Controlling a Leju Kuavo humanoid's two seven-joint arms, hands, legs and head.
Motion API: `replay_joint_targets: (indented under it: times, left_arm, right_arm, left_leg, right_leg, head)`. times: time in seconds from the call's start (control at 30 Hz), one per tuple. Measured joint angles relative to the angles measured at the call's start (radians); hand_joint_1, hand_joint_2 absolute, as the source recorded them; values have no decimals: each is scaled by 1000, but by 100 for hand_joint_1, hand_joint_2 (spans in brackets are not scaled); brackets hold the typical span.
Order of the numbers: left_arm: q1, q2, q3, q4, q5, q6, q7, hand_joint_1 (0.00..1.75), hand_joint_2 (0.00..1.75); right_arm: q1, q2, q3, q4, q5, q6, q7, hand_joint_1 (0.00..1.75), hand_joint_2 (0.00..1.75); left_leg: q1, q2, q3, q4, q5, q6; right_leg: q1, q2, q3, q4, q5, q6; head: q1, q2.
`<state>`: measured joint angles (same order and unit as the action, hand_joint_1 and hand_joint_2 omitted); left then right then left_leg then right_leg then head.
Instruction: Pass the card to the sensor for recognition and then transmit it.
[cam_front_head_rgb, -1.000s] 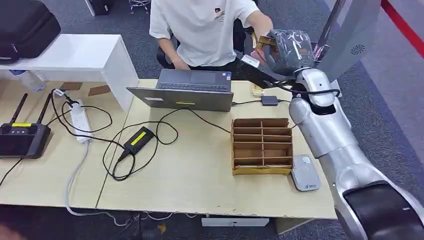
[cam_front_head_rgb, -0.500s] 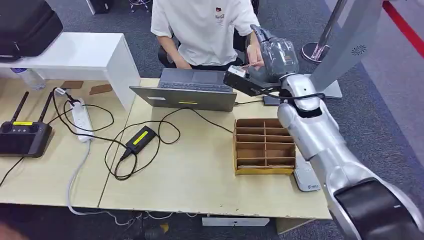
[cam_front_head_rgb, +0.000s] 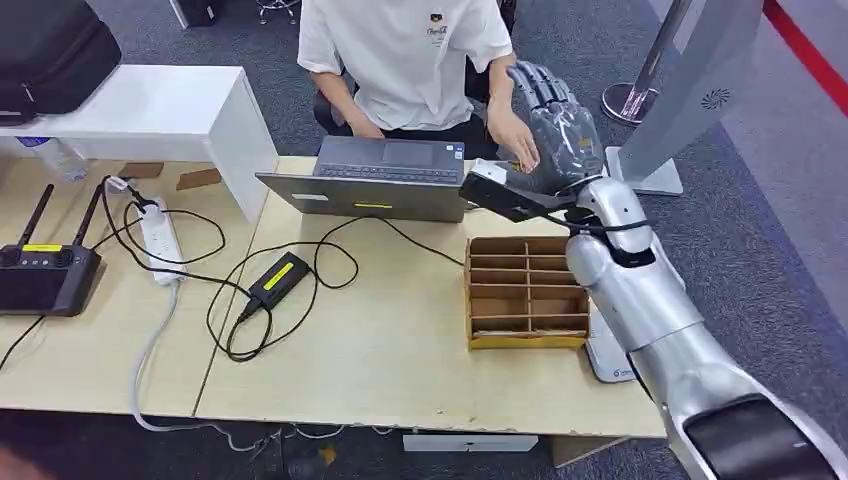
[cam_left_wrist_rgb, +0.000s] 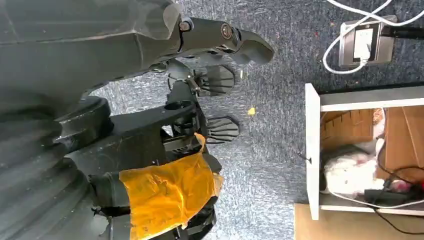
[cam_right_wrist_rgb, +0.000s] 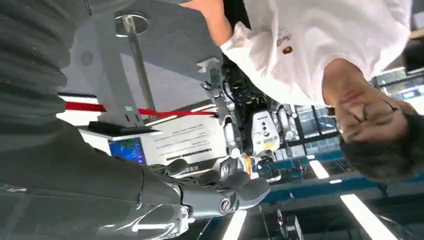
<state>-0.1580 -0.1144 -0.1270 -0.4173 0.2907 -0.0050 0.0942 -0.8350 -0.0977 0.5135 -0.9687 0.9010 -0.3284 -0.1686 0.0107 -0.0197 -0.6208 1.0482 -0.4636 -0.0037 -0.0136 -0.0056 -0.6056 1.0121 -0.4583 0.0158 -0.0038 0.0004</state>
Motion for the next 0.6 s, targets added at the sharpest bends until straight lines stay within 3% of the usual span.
replay_joint_targets:
  times: [0.4,0.6]
  left_arm:
    - [25,23,0,0,26,-6,-44,0,175]
    - [49,30,3,-3,33,-8,-66,0,175]
  right_arm:
    - [259,-162,-59,-409,-98,3,-53,0,175]
    - [413,-219,-104,-551,-106,-40,-106,0,175]
  left_leg:
    - [0,3,1,-1,-1,0]
    - [0,3,2,-2,-2,0]
  right_leg:
    - [1,4,-1,0,0,0]
    - [1,4,0,0,0,0]
  head:
    - [0,0]
    - [0,0]
